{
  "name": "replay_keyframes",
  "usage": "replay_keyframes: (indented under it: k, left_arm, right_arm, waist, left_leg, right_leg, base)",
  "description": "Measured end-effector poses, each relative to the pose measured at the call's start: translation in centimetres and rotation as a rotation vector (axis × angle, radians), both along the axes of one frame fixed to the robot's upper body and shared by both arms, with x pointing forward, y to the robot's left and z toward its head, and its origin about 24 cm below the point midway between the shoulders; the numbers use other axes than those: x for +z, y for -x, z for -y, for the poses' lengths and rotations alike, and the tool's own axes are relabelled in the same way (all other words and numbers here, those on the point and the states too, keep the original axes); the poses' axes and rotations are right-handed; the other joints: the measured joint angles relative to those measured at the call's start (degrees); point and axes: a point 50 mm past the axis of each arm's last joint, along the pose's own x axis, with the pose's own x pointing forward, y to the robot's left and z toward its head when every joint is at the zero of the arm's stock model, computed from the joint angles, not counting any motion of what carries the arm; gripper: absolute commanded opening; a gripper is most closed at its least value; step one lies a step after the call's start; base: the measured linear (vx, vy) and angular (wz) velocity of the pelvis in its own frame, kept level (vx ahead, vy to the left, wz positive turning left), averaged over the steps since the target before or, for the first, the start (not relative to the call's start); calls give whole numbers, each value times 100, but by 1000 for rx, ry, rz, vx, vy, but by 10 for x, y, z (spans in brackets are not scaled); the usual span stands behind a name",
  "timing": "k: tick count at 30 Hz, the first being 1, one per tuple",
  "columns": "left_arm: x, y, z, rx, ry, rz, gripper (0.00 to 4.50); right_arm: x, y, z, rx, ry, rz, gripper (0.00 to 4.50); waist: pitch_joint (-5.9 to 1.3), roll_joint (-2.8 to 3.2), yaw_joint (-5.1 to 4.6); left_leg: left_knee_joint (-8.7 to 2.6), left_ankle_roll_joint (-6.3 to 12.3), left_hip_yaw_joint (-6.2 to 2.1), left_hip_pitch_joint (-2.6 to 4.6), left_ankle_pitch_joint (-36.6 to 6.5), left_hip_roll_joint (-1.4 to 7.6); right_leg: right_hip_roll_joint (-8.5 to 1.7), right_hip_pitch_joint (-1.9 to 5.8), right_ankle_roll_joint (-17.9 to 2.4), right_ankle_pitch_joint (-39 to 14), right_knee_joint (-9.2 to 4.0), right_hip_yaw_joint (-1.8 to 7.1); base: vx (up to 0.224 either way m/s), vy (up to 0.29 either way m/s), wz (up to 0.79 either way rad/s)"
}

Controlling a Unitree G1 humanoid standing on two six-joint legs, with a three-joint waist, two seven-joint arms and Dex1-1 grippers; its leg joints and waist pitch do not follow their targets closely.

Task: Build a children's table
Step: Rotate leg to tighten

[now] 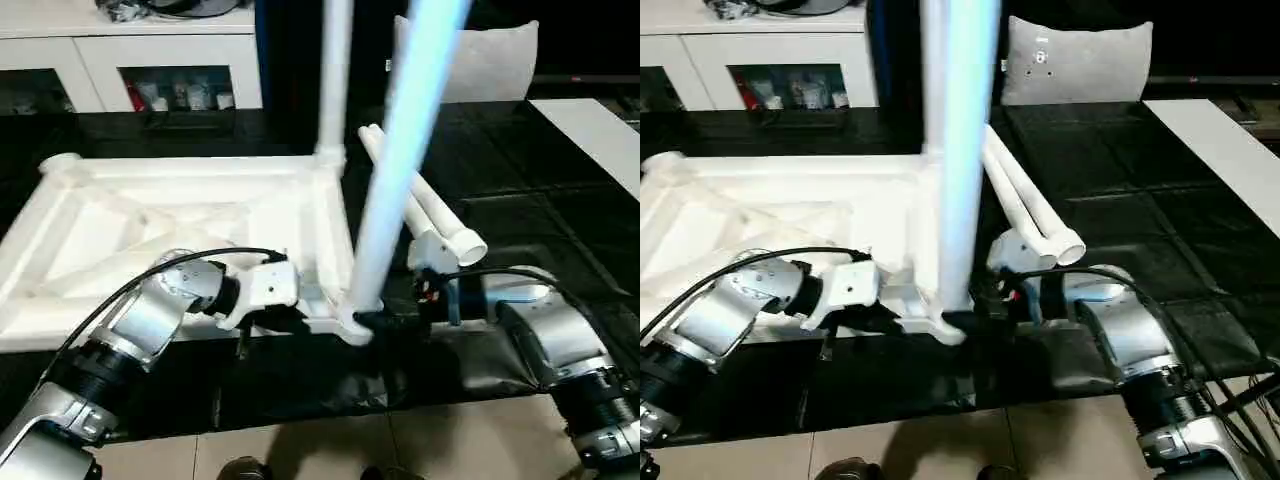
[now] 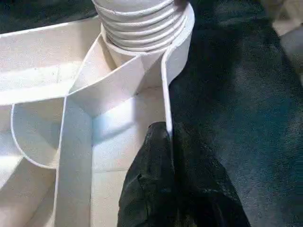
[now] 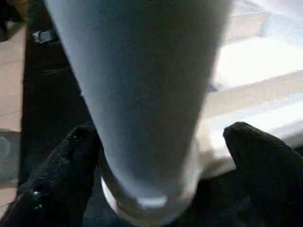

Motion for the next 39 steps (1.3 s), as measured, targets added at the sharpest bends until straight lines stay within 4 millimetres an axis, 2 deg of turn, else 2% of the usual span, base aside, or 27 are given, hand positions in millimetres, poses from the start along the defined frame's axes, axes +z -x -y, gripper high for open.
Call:
replay_keyframes:
  k: [13,22,24,28,30,32,38,39]
  left_arm:
    - [0,-2,1,-22,0,-1,0]
    - [-2,0,-1,59,31,-36,0]
    - [-4,-2,-2,158,56,-46,0]
    - [-6,-8,4,368,113,-45,0]
    - [-9,-12,14,463,135,-29,0]
    - [-10,-13,22,525,153,-33,0]
    - [-10,-14,38,639,174,-8,0]
    - [-10,-13,39,642,175,-4,0]
  right_arm:
    - [-4,2,-2,34,-15,-58,289]
    - [-7,1,-10,-18,-50,-92,271]
    - [-8,-4,-15,-113,-73,-100,270]
    - [-10,-23,-28,-355,-114,-106,270]
    - [-11,-33,-34,-483,-111,-105,269]
    - [-11,-39,-37,-557,-106,-103,269]
    - [-10,-47,-42,-669,-97,-52,269]
    - [-10,-47,-42,-674,-106,-51,304]
  waist:
    - [0,0,-14]
    - [-1,-3,-47]
    - [-2,-3,-98]
    - [-2,-9,-345]
    - [-2,-15,-422]
    - [-3,-17,-434]
    - [-5,-20,-333]
    - [-5,-20,-325]
  left_leg:
    - [1,0,0,3,0,1]
    - [1,-1,1,12,0,2]
    - [3,-2,4,18,1,3]
    - [19,-7,6,19,5,6]
    - [28,-7,6,14,4,7]
    - [27,-7,5,15,4,8]
    - [23,-6,3,2,4,11]
    - [23,-3,3,-1,2,11]
  right_leg:
    - [1,0,0,0,4,-1]
    - [2,4,0,0,7,-1]
    - [2,3,-1,1,9,1]
    - [1,-1,-1,0,-1,-2]
    - [2,-8,0,0,-2,-5]
    - [2,-9,0,1,-1,-8]
    - [3,-11,0,1,2,-12]
    - [3,-12,-1,1,0,-11]
  base:
    - [0,0,0]
    - [0,0,0]
    - [0,0,0]
    - [0,0,0]
    - [0,0,0]
    - [0,0,0]
    - [0,0,0]
    - [0,0,0]
